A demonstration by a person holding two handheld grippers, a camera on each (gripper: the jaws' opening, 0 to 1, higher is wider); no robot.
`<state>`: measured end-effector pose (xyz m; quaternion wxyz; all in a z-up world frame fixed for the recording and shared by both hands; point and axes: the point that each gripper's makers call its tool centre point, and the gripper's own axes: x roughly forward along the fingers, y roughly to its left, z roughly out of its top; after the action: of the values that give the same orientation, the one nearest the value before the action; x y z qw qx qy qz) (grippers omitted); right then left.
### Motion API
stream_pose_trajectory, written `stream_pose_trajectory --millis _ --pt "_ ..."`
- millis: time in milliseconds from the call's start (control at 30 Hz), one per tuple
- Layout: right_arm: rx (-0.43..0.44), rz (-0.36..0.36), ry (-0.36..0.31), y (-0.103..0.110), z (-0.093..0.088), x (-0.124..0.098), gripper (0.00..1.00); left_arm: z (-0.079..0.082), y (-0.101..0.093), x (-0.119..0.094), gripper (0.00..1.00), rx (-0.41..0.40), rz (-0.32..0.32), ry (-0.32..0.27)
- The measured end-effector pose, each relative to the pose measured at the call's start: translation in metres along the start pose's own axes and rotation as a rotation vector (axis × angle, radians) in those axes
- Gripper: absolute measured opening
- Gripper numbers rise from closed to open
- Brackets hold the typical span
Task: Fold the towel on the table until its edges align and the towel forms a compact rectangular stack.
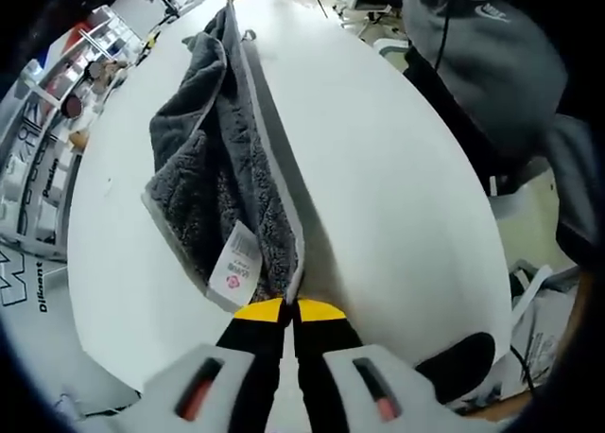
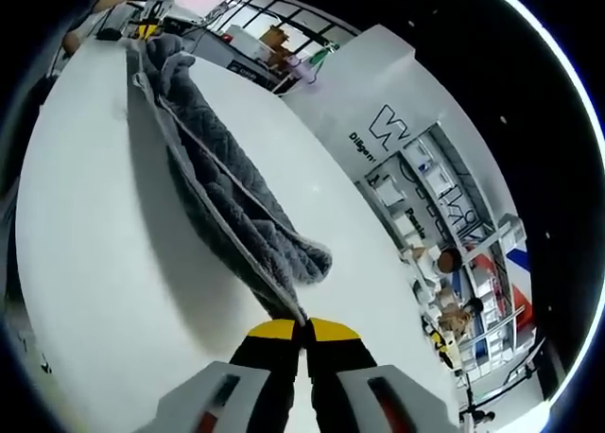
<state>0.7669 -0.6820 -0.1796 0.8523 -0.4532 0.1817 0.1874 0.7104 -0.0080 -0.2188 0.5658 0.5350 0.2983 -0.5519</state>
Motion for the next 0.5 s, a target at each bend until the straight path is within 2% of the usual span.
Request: stream_pose_trajectory --millis 133,233,367,500 --pt "0.008 -0.013 0.006 -0.002 -0.003 -0.001 0.08 -0.001 -0.001 0.000 0.09 0.002 -0.008 -0.005" --pt "0.019 -0.029 0.011 -0.005 -0.007 -0.003 0.10 -0.014 0.000 -0.001 0.10 -0.001 0.001 0.051" --pt "0.027 -0.072 0.040 -0.013 -0.017 -0.009 0.08 -0.018 -0.001 -0.003 0.11 -0.029 0.009 0.040" --pt "0.057 -0.081 0.039 -0.016 -0.025 -0.015 0.08 -0.019 -0.003 -0.003 0.11 -0.032 0.010 0.043"
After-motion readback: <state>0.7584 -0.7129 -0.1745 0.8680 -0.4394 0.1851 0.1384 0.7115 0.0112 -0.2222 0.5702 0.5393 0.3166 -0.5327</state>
